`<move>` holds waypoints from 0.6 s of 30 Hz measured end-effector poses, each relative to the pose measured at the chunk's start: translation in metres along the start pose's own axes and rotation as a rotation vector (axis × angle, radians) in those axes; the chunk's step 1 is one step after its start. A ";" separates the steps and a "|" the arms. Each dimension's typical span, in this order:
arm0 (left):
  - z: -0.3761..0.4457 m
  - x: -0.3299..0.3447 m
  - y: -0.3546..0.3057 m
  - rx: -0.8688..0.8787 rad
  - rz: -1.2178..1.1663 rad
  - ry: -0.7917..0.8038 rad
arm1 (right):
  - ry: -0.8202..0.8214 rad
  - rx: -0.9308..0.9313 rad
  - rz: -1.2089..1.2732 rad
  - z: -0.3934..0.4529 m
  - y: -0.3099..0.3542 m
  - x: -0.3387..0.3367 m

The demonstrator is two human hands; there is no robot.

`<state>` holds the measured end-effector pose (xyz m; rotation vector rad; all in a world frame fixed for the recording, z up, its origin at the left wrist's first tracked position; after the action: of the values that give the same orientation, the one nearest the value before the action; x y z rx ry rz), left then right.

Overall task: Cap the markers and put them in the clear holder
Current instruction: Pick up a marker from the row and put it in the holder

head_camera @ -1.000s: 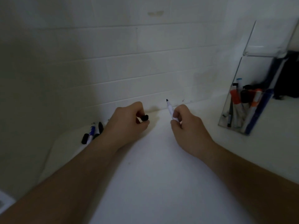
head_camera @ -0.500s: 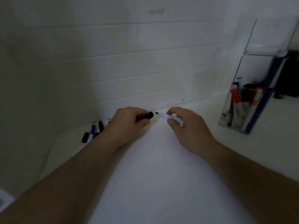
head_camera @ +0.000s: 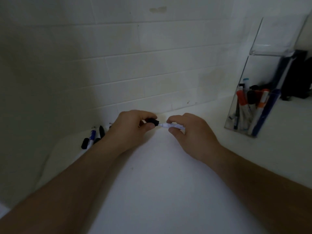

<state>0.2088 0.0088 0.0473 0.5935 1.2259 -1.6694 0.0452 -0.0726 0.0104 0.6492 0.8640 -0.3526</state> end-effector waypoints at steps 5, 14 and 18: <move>0.000 0.009 -0.002 0.047 0.126 0.112 | -0.049 -0.078 -0.123 -0.005 0.015 -0.011; -0.002 0.024 -0.002 0.045 0.271 0.235 | 0.003 -0.097 -0.252 -0.009 0.024 -0.009; -0.002 0.025 -0.009 0.094 0.262 0.209 | 0.035 -0.078 -0.265 -0.010 0.019 -0.005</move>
<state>0.1896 0.0012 0.0299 0.9645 1.1632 -1.4761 0.0460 -0.0514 0.0171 0.4703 0.9954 -0.5441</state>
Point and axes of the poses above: each hand's wrist, its own z-axis towards the middle knuckle, its own x-axis out of the palm, y = z × x, the point moved 7 cm from there along z, towards the middle knuckle, and after that the axes turned 3 degrees about -z, right-handed, at the moved point
